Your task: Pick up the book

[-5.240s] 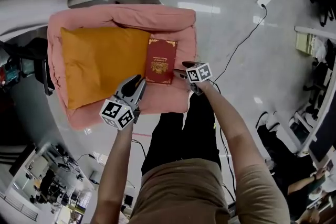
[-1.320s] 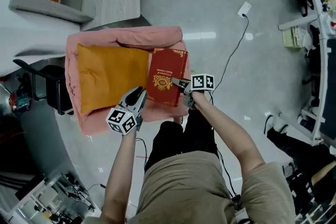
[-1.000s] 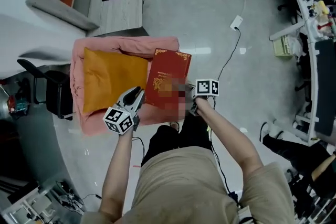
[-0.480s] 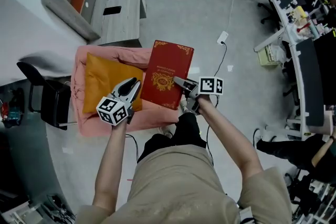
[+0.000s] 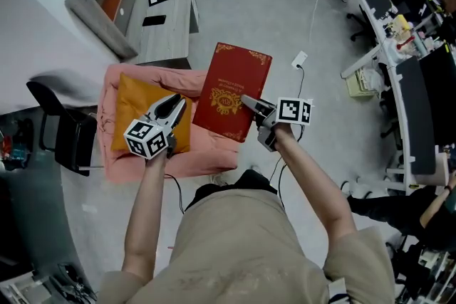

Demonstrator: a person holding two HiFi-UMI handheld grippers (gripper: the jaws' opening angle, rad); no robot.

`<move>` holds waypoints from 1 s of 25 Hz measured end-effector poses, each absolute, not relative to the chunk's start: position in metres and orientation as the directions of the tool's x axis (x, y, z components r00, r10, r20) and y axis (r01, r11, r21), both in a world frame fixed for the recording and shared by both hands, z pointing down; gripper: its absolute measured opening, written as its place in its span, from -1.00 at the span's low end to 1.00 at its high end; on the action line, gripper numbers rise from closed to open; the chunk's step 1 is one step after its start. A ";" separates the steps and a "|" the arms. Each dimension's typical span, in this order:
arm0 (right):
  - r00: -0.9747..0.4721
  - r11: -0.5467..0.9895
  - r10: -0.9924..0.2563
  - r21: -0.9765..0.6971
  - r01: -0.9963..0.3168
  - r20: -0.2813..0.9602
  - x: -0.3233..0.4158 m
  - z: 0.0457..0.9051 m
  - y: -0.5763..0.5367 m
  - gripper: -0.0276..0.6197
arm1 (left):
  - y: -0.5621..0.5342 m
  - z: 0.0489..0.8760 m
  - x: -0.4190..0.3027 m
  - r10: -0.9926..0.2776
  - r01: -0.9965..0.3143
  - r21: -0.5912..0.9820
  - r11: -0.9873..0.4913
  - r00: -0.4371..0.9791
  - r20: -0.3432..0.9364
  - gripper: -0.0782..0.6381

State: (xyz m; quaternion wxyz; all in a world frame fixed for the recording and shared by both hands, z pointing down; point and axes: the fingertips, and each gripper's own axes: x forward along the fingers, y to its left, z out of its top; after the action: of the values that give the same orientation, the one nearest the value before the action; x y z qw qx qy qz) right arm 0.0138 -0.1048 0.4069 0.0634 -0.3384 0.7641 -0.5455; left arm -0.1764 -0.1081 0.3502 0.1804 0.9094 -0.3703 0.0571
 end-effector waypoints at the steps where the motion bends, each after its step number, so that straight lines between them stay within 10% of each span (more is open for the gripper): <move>1: -0.760 0.178 -0.590 -0.874 -0.451 0.272 0.023 0.404 -0.108 -0.15 | -0.111 0.347 -0.172 -0.658 -0.699 0.282 -0.657 0.715 0.237 -0.58; 25: -0.650 0.218 -0.540 -0.658 -0.721 0.534 0.228 0.485 -0.110 -0.15 | -0.101 0.447 -0.065 -0.664 -0.797 0.225 -0.561 0.595 0.453 -0.58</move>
State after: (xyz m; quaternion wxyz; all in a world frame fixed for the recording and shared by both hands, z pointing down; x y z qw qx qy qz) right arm 0.2280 -0.1099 0.4848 -0.0956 -0.4070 0.7745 -0.4747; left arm -0.0652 -0.1011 0.4473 0.2070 0.8688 -0.4202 0.1604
